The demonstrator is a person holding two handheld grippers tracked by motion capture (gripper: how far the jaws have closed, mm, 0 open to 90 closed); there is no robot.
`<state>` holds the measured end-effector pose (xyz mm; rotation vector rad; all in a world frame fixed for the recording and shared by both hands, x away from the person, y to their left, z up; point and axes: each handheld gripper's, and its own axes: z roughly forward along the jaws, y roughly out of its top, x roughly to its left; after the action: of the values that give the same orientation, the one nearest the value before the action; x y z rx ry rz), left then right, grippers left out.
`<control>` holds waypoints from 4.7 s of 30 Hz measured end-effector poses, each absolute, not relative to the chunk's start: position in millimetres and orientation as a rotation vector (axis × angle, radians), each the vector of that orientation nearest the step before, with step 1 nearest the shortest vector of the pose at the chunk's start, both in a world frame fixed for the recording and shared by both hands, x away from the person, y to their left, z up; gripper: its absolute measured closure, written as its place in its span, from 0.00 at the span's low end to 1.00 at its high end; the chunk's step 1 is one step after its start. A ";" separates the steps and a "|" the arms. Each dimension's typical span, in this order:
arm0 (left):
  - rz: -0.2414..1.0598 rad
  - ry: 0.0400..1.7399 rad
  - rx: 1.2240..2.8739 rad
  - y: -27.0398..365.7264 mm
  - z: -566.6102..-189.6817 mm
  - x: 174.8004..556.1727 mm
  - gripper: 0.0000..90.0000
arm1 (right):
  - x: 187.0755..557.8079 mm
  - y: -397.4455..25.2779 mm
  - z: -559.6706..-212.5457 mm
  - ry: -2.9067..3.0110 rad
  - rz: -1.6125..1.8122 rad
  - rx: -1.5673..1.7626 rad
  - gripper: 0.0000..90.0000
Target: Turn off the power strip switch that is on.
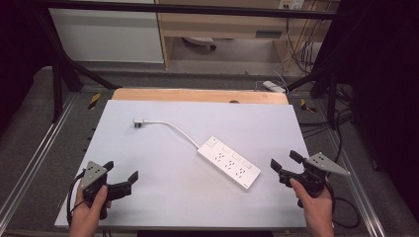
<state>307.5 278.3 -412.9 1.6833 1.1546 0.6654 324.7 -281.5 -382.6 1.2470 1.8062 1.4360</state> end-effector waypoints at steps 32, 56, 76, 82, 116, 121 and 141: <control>0.655 1.159 1.700 275.5 -416.1 309.2 0.06 | 350.5 -241.6 -394.5 1.945 1.415 1.121 1.00; 0.651 1.151 1.714 273.2 -417.2 309.4 0.06 | 359.9 -235.9 -407.0 2.076 1.345 1.187 1.00; 0.650 1.143 1.717 272.5 -417.0 309.4 0.06 | 364.3 -231.0 -416.8 2.144 1.303 1.204 1.00; 0.649 1.140 1.724 272.5 -416.9 309.4 0.06 | 364.9 -230.0 -418.3 2.156 1.292 1.203 1.00; 0.653 1.134 1.729 271.4 -416.6 309.0 0.06 | 378.5 -221.1 -434.5 2.209 1.173 1.216 1.00; 0.653 1.133 1.728 271.8 -416.7 309.1 0.06 | 378.9 -220.5 -435.3 2.206 1.170 1.216 1.00; 0.650 1.130 1.732 271.3 -416.6 309.3 0.06 | 378.9 -217.5 -438.4 2.212 1.153 1.198 1.00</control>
<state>309.3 271.3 -416.6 1.7317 1.1303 0.6504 378.9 -217.5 -438.4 1.1982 2.2120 1.1530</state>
